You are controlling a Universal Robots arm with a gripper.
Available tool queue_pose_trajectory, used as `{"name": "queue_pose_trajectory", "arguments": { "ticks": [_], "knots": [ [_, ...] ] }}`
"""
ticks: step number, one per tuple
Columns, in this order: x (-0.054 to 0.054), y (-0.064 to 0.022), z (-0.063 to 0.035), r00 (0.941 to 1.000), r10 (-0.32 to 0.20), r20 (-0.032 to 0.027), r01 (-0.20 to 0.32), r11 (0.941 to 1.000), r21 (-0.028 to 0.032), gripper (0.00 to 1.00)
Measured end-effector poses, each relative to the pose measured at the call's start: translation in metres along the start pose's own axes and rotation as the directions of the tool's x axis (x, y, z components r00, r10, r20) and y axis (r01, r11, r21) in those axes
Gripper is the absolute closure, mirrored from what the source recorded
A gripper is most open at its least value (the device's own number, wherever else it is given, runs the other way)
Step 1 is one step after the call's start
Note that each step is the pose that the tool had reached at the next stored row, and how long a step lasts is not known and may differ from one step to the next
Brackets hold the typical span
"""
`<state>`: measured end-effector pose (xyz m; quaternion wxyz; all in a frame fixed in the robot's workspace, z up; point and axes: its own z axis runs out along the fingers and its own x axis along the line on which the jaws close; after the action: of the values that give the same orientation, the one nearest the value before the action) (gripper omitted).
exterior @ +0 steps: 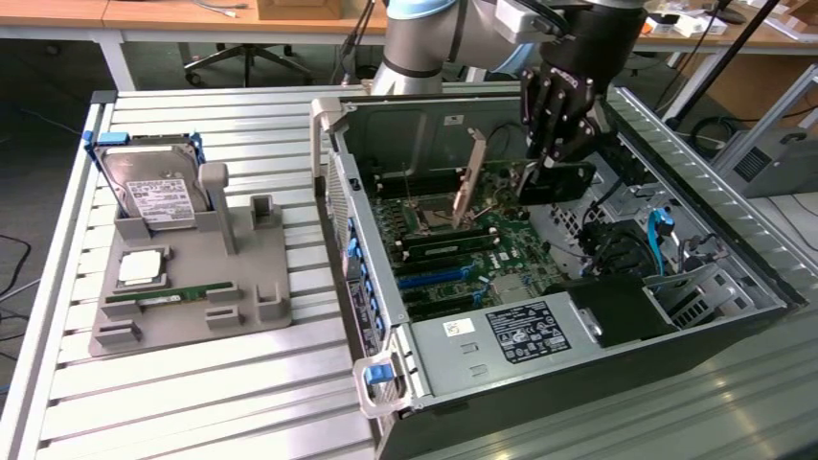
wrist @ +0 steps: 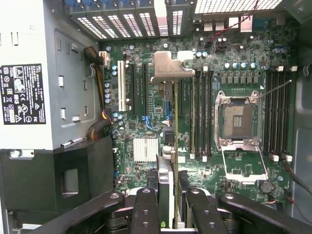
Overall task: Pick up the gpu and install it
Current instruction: 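Insert the gpu into the slot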
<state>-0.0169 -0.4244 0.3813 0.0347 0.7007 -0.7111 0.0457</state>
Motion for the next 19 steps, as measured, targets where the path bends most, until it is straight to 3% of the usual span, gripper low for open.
{"name": "queue_pose_trajectory", "arguments": {
  "ticks": [19],
  "knots": [
    [-0.0002, 0.0, 0.0026, 0.9998, 0.0, -0.021, 0.0, 1.0, 0.0004, 0.73]
  ]
}}
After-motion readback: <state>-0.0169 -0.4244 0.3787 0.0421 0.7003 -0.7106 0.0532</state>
